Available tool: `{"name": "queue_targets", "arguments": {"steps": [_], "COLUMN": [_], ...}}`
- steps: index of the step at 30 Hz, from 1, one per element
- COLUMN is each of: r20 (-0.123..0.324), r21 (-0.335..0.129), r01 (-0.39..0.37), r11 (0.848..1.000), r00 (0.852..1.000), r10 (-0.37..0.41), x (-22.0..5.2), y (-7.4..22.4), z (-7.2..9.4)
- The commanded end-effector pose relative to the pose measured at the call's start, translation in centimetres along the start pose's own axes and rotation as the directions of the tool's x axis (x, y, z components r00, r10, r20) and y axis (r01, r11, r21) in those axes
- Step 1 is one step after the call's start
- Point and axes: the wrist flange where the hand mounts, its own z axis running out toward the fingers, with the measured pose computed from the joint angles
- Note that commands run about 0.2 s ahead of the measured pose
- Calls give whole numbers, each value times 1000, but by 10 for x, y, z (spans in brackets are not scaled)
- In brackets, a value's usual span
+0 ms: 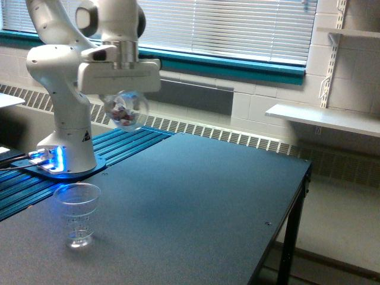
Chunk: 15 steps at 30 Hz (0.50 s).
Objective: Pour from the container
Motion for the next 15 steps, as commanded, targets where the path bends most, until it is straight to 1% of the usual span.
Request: {"name": "queue_targets", "arguments": {"steps": [1, 7, 15], "r20": [9, 2, 17], "r21": [-22, -36, -57], "r01": [-126, -205, -255], "r11": [992, 978, 965], "r00": [992, 979, 966], "r10": [127, 205, 256], "x": [20, 42, 62], "y": [31, 52, 65], "z": [6, 5, 9]}}
